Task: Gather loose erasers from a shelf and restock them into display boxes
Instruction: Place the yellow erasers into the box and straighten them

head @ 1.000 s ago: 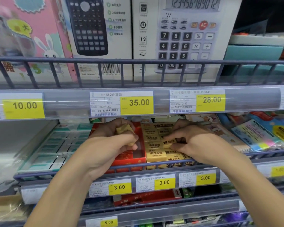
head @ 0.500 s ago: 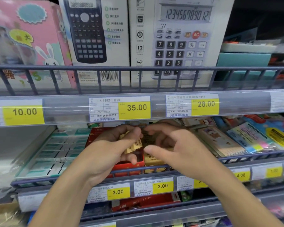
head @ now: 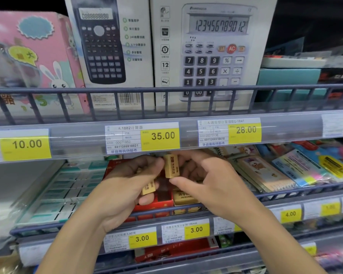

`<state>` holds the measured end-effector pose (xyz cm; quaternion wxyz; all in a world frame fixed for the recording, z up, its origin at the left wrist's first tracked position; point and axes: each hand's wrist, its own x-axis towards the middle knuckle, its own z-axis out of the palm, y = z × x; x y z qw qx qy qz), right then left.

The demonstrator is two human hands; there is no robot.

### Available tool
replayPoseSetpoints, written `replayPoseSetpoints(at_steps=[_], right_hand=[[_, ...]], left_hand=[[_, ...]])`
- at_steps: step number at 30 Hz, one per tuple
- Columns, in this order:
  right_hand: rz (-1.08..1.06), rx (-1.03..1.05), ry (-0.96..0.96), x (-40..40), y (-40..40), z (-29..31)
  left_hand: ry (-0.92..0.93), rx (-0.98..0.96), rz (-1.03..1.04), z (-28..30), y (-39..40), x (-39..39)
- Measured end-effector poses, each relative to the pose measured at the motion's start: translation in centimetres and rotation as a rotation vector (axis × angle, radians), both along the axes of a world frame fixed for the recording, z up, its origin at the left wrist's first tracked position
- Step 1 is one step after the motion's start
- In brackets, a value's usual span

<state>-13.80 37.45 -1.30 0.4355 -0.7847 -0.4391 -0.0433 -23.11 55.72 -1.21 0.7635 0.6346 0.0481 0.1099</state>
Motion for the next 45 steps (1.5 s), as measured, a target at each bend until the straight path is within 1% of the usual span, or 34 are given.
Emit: replayPoseSetpoints(at_steps=[3,6,11,14,16,18,20,22,24,26,28,33,37,41,45], right_hand=[[0.033,-0.028,0.03,-0.3,0.0,-0.2],[0.06,-0.009,0.067,-0.6,0.0,-0.3],[-0.072,0.056,-0.025,-0.6,0.5,-0.6],[-0.062,0.101,0.03,-0.4,0.5,-0.4],[-0.039,0.093,0.082,-0.2,0.2,-0.2],[-0.04,0.062,0.099,0.2,-0.3,0.1],[-0.062,0.029,0.108,1.2,-1.2,0.5],[-0.098,-0.01,0.157,2.4,-2.3,0.9],[-0.113,-0.04,0.216,3.8,-3.4,1.3],[-0.102,-0.123,0.223,4.7,-4.3,1.7],[-0.07,-0.244,0.182,5.1,-4.9,2.0],[-0.015,-0.474,0.075,5.2,-4.9,1.8],[-0.032,-0.538,0.001,5.2,-4.8,1.6],[-0.01,-0.646,-0.067,5.5,-4.6,1.0],[0.012,-0.634,-0.096,5.7,-4.3,0.6]], left_hand=[[-0.016,0.075,-0.037,-0.3,0.1,0.2],[-0.007,0.079,-0.042,-0.4,0.4,0.4],[-0.018,0.117,-0.075,-0.6,0.7,0.4],[-0.003,0.133,-0.089,-0.6,0.9,0.3],[0.011,0.154,-0.099,-0.6,0.9,0.3],[0.016,0.15,-0.075,-0.5,0.7,0.3],[0.017,0.099,-0.025,-0.5,0.6,0.5],[0.022,0.053,0.009,-0.3,0.3,0.6],[0.033,0.046,0.028,-0.1,0.1,0.6],[0.042,0.067,0.043,0.0,0.0,0.6],[0.059,0.093,0.054,-0.2,0.2,0.5],[0.06,0.063,0.03,-0.3,0.4,0.5],[0.066,0.044,0.028,-0.2,0.2,0.5],[0.069,0.044,0.032,-0.1,0.1,0.6],[0.073,0.059,0.018,-0.1,0.0,0.5]])
